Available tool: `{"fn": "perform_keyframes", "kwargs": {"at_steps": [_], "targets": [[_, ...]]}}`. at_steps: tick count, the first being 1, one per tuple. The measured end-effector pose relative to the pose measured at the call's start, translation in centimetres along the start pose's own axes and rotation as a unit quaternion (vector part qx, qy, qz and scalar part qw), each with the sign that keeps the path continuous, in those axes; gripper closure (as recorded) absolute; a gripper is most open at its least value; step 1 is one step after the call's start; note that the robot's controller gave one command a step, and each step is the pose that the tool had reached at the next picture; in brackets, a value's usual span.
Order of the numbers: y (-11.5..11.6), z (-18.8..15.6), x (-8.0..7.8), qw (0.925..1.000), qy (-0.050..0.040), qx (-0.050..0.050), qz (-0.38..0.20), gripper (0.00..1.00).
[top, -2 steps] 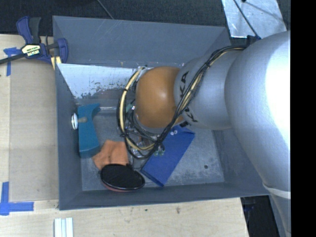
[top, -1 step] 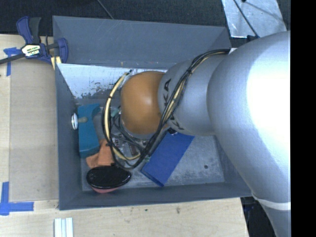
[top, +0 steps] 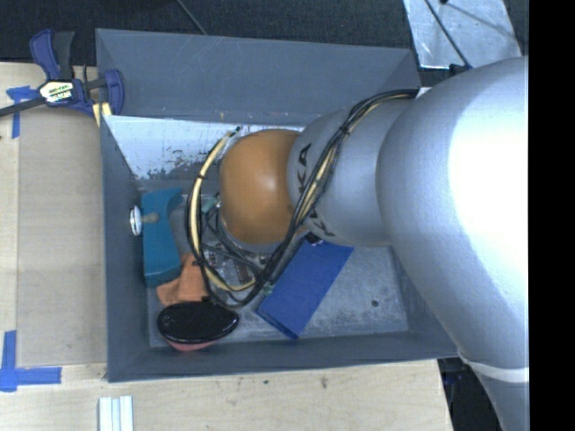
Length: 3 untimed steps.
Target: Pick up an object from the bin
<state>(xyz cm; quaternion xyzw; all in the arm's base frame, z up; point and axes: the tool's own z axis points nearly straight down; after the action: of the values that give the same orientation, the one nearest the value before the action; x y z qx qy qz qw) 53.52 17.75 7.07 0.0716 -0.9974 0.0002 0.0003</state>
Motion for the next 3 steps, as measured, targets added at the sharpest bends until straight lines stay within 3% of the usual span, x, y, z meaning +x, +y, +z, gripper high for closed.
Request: {"fn": "perform_keyframes", "kwargs": {"at_steps": [1, 2, 3], "targets": [[-3.63, -11.15, -3.53, 1.0, -0.0019, 0.0, 0.001, 1.0], [-3.61, -11.14, -3.53, 1.0, -0.0018, 0.0, 0.001, 0.0], [-3.61, -11.14, -3.53, 1.0, -0.0018, 0.0, 0.001, 0.0]]}}
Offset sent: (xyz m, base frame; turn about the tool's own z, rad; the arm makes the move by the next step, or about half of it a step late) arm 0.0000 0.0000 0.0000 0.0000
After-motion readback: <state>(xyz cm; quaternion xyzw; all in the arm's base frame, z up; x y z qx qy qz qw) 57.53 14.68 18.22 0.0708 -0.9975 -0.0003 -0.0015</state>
